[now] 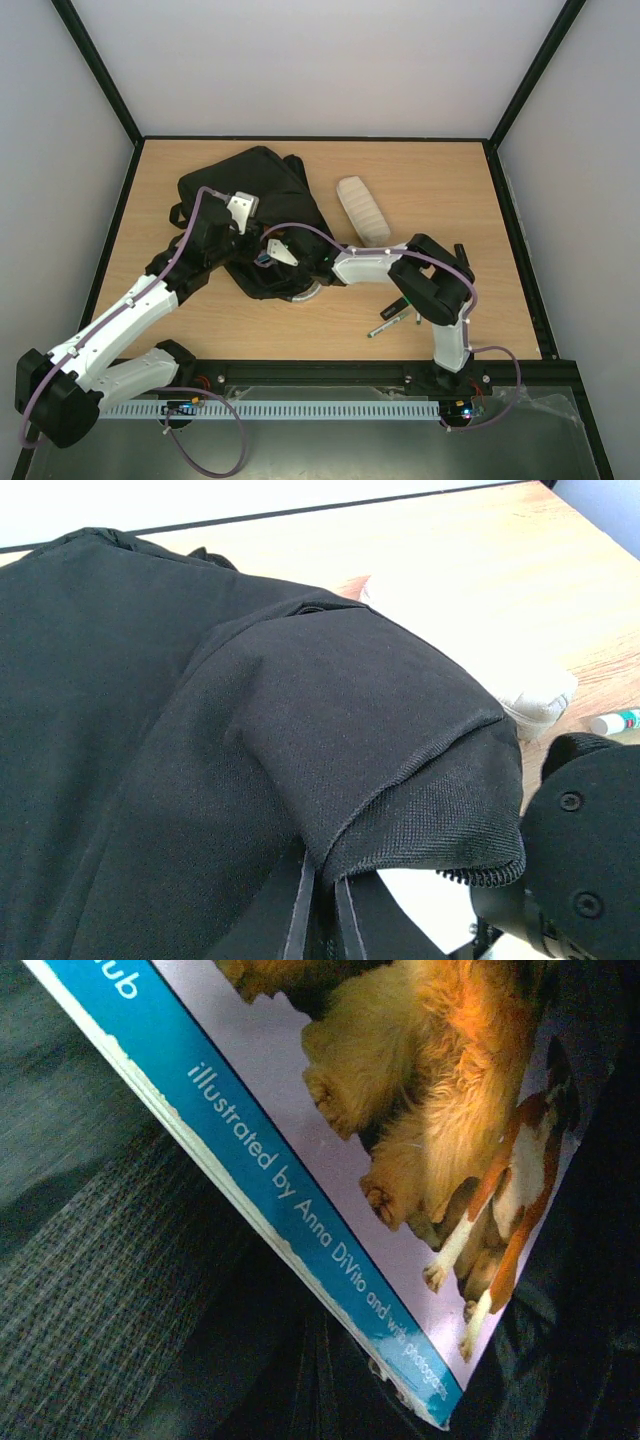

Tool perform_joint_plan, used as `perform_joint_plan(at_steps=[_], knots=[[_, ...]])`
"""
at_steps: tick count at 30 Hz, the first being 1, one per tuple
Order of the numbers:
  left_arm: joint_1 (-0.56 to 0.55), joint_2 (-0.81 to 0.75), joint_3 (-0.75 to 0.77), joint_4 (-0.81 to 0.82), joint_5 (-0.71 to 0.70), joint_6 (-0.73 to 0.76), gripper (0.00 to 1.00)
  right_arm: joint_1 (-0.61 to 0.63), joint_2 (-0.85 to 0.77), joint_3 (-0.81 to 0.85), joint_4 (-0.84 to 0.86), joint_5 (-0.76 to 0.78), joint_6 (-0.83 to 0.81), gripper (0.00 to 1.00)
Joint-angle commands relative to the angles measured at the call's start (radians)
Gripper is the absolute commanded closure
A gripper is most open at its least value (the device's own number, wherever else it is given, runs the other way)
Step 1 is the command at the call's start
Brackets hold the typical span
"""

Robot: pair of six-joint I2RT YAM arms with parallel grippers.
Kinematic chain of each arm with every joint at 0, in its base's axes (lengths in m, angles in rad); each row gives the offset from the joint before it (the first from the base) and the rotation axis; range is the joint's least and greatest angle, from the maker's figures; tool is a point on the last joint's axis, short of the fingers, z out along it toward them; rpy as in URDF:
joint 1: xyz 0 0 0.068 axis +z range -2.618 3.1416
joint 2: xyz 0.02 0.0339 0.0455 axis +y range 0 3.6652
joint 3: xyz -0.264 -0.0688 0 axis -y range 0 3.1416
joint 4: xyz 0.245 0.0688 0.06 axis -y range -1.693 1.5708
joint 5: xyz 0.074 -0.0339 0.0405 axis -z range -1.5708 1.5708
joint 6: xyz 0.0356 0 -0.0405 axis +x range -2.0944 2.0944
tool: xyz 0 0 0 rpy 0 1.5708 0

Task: Pack the student bag
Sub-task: Place the book in the student bag.

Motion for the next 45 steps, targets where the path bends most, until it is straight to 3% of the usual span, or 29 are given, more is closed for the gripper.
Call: perform_joint_plan(at_steps=[1, 12, 19, 25, 29, 40, 45], knots=[[0.011, -0.026, -0.001, 0.077, 0.01, -0.003, 0.98, 0.0, 0.079, 0.075, 0.068, 0.045, 0.005, 0.99], [0.012, -0.026, -0.003, 0.076, 0.008, -0.003, 0.98, 0.001, 0.096, 0.101, 0.067, 0.075, 0.021, 0.99], [0.011, -0.029, -0.003, 0.075, -0.003, -0.003, 0.97, 0.013, -0.099, -0.025, -0.1, -0.051, 0.071, 0.89], [0.011, -0.028, -0.004, 0.074, -0.01, -0.006, 0.97, 0.015, -0.323, -0.108, -0.326, -0.296, 0.15, 0.77], [0.012, -0.023, -0.008, 0.073, 0.004, -0.015, 0.98, 0.004, -0.423, -0.182, -0.429, -0.334, 0.194, 0.77], [0.003, -0.034, 0.001, 0.044, 0.009, -0.018, 0.98, -0.292, -0.65, -0.279, -0.474, -0.366, 0.303, 0.8], [0.0, -0.027, 0.004, 0.044, 0.027, -0.026, 0.98, -0.407, -0.612, -0.242, -0.418, -0.276, 0.348, 0.67]])
